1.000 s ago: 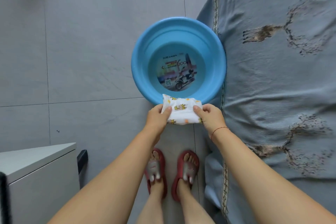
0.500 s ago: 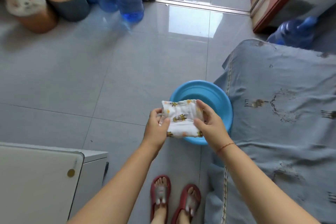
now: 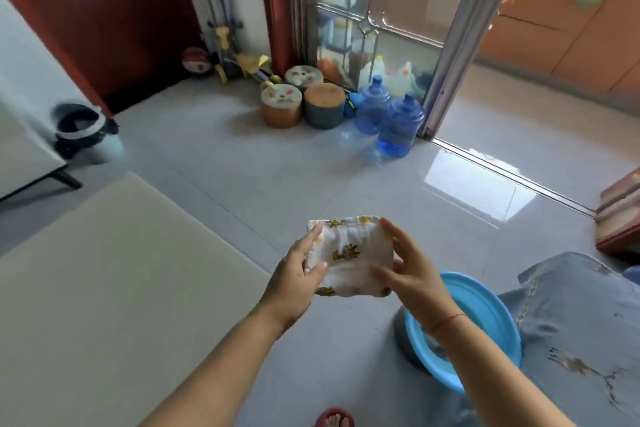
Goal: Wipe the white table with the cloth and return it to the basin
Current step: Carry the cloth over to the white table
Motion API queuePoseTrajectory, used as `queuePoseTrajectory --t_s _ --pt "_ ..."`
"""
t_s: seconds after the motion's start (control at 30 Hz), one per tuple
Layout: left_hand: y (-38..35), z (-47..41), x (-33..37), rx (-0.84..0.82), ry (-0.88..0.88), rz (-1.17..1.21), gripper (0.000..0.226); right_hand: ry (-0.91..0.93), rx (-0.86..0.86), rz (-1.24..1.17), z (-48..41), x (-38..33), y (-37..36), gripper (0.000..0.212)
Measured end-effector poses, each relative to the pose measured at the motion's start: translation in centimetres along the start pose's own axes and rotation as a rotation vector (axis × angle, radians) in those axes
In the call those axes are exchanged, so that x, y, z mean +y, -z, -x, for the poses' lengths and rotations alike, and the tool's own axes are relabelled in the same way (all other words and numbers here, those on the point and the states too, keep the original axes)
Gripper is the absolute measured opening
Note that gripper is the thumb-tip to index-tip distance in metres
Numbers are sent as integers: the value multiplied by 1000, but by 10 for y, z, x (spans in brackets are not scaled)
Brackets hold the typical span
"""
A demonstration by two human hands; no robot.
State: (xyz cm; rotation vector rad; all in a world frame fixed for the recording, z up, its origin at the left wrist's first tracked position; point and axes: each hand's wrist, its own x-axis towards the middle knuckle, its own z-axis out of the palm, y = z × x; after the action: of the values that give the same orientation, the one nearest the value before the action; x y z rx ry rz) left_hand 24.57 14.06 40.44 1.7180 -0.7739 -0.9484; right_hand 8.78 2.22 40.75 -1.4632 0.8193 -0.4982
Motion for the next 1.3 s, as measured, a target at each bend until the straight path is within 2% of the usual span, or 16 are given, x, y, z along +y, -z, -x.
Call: queuePoseTrajectory --t_s 0.33,0.7,0.8,1.0,1.3 --pt "135 197 8 428 -31 34 61 103 -491 41 68 -74 -163 65" --pt "279 460 -55 845 21 85 61 141 -894 68 236 -100 -407 72" --pt "320 539 -84 905 39 71 63 168 -947 75 299 -93 -475 71" --pt "382 682 -144 1002 108 -7 66 111 -1046 68 416 -62 -593 69" --pt "430 809 -239 1158 259 147 65 65 -1269 250 509 -16 -732 73"
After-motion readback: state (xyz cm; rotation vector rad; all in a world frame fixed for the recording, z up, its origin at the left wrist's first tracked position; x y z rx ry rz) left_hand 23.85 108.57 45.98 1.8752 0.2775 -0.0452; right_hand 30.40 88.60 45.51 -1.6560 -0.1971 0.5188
